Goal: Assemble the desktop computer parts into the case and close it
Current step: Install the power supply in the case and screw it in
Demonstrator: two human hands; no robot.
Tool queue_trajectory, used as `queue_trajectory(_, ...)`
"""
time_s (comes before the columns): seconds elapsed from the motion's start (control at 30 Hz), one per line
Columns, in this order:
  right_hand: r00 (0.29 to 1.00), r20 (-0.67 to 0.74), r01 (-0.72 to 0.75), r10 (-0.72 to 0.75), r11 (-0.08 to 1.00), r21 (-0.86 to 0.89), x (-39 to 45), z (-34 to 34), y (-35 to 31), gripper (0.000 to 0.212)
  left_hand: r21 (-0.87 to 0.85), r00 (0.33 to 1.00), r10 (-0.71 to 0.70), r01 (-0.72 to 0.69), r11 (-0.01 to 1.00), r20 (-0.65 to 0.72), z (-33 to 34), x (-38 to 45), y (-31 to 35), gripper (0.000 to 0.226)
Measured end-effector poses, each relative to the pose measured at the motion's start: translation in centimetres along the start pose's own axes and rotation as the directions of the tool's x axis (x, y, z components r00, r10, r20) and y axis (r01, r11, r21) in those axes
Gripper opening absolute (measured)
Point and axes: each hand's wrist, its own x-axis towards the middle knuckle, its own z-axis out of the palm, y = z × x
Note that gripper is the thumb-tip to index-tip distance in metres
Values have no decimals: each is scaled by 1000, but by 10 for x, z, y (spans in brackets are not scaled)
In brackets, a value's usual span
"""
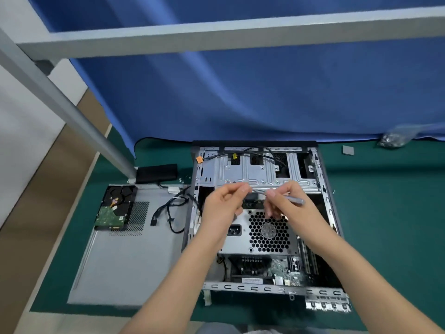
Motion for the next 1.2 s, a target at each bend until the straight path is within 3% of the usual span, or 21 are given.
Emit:
queue_trajectory(0.23, 995, -102, 21, -2, 982, 186, -29, -7, -1, 22, -72, 997, 6, 0, 997, 80, -2, -15, -4, 41)
queue_trajectory(0.47, 998, -51, -18, 30, 977, 214, -35, -7, -6, 24, 114, 987, 108, -121, 986, 116, -12, -21, -2, 12)
queue_trajectory(0.7, 1000, -1, -29, 30, 975, 218, -35, -6, -6, 19, 184, 975, 166, -191, 964, 145, -13, -25, -4, 26)
queue_trajectory(1.2, 999, 16, -44, 42, 974, 222, -37, -7, -8, 20, 234, 977, 170, -197, 952, 131, -8, -28, -8, 23)
